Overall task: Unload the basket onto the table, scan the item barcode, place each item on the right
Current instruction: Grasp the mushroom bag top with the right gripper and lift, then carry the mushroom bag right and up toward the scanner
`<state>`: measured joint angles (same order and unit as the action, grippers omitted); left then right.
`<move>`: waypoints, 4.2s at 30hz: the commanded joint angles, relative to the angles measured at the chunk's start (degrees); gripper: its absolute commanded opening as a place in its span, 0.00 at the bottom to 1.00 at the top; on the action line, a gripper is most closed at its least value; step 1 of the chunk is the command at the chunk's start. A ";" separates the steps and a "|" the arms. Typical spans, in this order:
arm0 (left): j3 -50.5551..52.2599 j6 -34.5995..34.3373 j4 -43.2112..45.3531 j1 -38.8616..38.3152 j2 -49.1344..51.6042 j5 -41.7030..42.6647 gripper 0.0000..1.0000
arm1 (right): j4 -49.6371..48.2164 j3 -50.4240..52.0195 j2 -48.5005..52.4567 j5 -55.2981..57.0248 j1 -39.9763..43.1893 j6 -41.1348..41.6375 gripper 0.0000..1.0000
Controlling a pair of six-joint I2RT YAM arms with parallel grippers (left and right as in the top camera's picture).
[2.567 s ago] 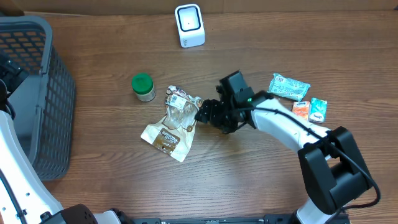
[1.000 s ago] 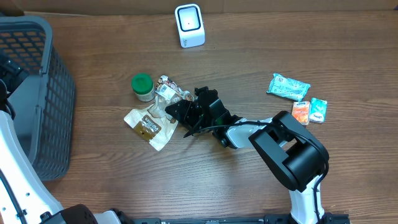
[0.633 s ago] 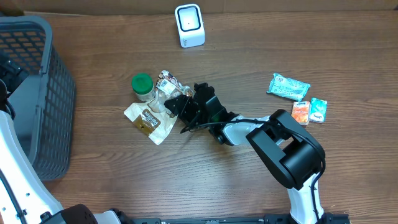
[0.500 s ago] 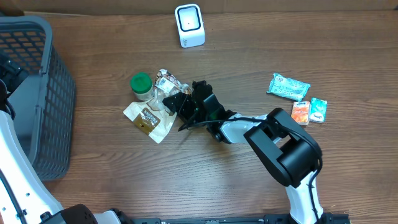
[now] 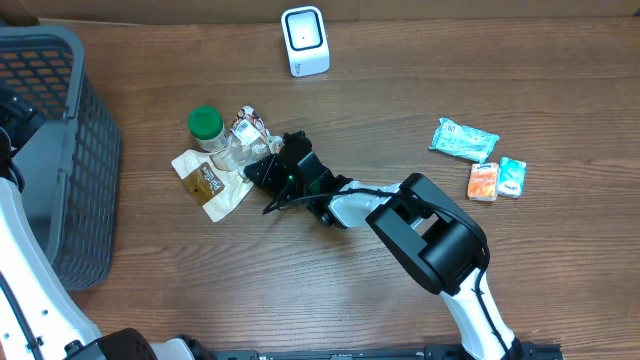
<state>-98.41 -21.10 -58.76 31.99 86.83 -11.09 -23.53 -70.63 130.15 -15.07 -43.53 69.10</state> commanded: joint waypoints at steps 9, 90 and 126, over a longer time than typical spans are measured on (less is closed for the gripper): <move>-1.07 -1.20 0.07 0.24 0.24 0.22 1.00 | 8.15 -0.39 -0.55 -10.43 3.41 -9.53 0.04; -1.07 -1.20 0.07 0.24 0.24 0.22 1.00 | 52.50 -8.85 -35.60 -74.90 38.77 -67.63 0.04; -1.07 -1.20 0.07 0.24 0.24 0.22 1.00 | 69.13 -16.48 -35.80 15.63 22.86 -55.63 0.04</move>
<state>-98.41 -21.10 -58.74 31.99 86.83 -11.09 46.33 -81.67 95.83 -8.78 -18.09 12.53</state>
